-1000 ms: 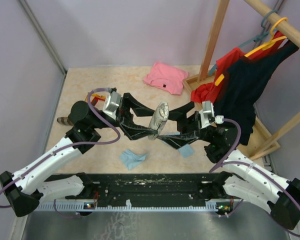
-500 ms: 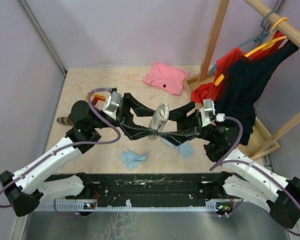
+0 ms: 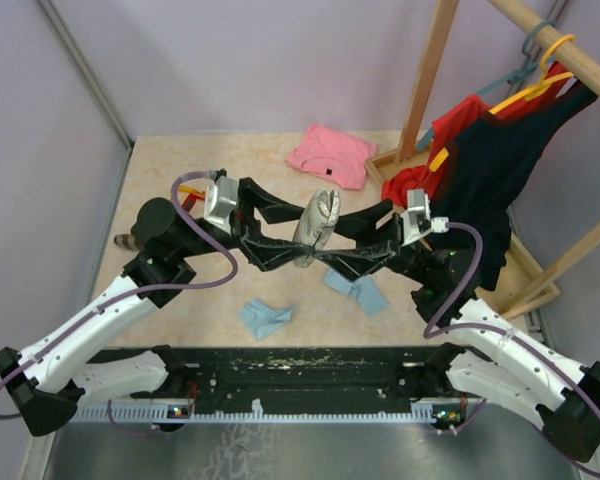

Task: Organize the sunglasses
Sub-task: Open the sunglasses case, then place the sunglasses case at the center of the board.

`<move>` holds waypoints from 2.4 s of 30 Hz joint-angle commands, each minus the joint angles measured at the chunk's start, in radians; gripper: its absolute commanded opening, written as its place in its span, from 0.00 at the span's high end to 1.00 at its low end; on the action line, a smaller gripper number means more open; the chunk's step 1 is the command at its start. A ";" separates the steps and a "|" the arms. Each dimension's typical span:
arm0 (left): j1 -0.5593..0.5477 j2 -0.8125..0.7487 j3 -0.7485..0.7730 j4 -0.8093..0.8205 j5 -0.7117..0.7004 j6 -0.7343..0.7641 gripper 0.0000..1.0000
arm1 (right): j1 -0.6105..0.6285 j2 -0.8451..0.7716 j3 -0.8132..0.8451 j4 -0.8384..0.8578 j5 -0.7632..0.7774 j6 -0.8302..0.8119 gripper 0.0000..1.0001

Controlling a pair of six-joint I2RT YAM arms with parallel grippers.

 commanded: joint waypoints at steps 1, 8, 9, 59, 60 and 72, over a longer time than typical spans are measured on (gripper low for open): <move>-0.006 -0.020 0.045 -0.093 -0.163 0.106 0.99 | 0.004 -0.016 0.082 -0.213 0.208 -0.059 0.73; -0.018 0.016 0.110 -0.252 -0.412 0.208 1.00 | 0.004 0.001 0.162 -0.477 0.479 -0.042 0.74; -0.022 0.022 0.116 -0.267 -0.461 0.217 1.00 | 0.004 0.006 0.173 -0.499 0.498 -0.036 0.74; -0.174 0.518 -0.329 0.329 -1.391 1.091 1.00 | 0.004 -0.368 -0.030 -1.042 0.889 -0.146 0.23; -0.180 0.544 -0.345 0.400 -1.397 1.121 1.00 | 0.004 -0.370 -0.028 -1.046 0.886 -0.148 0.23; -0.190 0.702 -0.455 0.607 -1.253 1.310 0.99 | 0.004 -0.390 -0.027 -1.088 0.859 -0.147 0.23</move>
